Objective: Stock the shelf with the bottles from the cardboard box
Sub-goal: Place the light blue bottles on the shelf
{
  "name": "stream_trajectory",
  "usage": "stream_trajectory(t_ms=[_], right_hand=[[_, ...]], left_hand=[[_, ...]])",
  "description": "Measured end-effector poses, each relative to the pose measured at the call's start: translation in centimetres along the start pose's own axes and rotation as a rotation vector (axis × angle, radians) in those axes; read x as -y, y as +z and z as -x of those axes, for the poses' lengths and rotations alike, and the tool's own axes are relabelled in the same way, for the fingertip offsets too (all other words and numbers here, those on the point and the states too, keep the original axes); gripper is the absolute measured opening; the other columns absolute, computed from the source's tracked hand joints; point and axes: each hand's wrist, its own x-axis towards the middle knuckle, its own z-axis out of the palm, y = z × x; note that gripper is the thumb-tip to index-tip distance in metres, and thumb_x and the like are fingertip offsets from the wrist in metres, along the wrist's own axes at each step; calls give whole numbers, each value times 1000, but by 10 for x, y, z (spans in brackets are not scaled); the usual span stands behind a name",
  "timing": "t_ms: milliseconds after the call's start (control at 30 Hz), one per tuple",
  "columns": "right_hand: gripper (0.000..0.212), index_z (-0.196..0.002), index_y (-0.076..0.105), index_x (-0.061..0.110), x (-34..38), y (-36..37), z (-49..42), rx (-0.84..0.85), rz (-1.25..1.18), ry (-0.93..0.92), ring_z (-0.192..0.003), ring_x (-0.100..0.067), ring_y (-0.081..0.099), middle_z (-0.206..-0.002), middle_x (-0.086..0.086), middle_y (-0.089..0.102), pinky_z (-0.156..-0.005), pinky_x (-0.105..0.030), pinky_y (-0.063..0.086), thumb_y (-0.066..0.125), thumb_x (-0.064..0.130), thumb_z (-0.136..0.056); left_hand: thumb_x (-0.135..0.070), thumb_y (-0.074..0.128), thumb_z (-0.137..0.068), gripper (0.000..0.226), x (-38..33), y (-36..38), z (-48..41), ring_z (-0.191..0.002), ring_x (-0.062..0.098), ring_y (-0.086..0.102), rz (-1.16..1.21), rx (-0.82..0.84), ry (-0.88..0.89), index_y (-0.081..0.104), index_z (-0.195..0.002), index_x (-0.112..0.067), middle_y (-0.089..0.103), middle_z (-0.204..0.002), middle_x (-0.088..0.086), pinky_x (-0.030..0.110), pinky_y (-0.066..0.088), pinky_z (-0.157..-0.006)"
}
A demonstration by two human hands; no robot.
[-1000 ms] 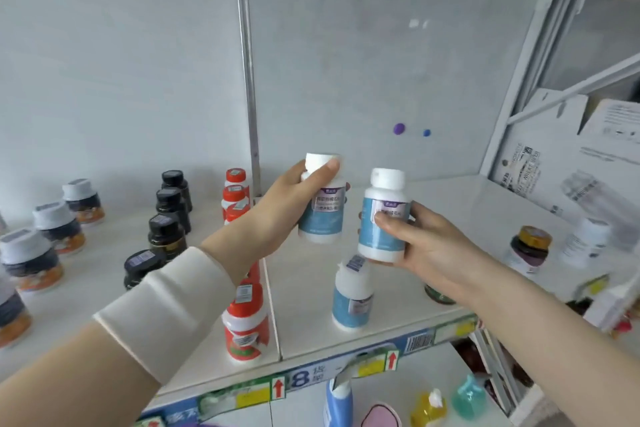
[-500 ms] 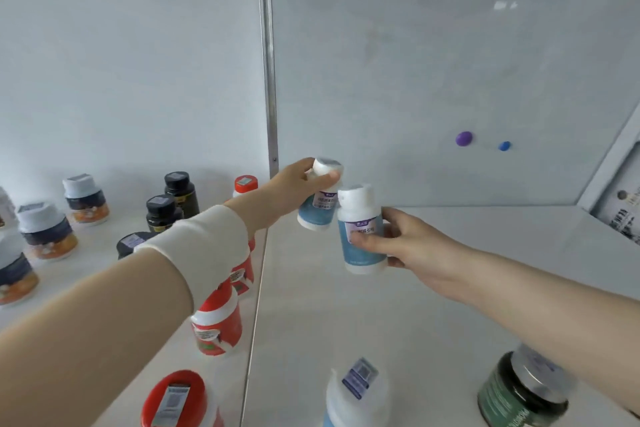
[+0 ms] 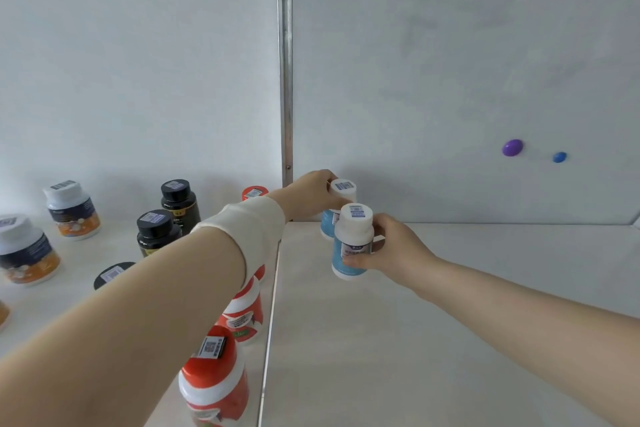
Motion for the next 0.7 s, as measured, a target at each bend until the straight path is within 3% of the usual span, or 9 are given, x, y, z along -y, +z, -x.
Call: stream_trajectory(t_ms=[100,233,500,700], right_hand=[[55,-117,46,15,-3,4,-6,16,-14,13,-98,-16,51,-107,5,53,-77,-25,39,78,20,-73],[55,-118,44,13,-9,10,-10,30,-16,22,-97,-14,50,-106,6,50,-78,-24,38,76,18,-74],[61,-123,42,12,-13,15,-16,22,-22,26,-100,-14,50,-109,5,49,-83,-25,41,77,17,-73],[63,-124,41,13,-15,20,-16,-11,-10,20,-102,-14,51,-116,2,52,-83,-25,41,77,18,-73]], left_hand=[[-34,70,-79,47,2,2,-5,-88,13,53,13,24,-8,52,-117,-13,54,-99,-4,20,39,-71],[-30,69,-82,45,4,3,-6,-86,12,52,63,40,-10,51,-118,-12,54,-99,-3,16,39,-63],[-26,68,-83,43,-1,-1,-5,-93,17,54,78,90,-15,50,-119,-10,56,-104,1,27,47,-82],[-29,67,-83,48,-2,1,-4,-94,15,52,44,97,-25,47,-123,-11,53,-105,-1,25,41,-81]])
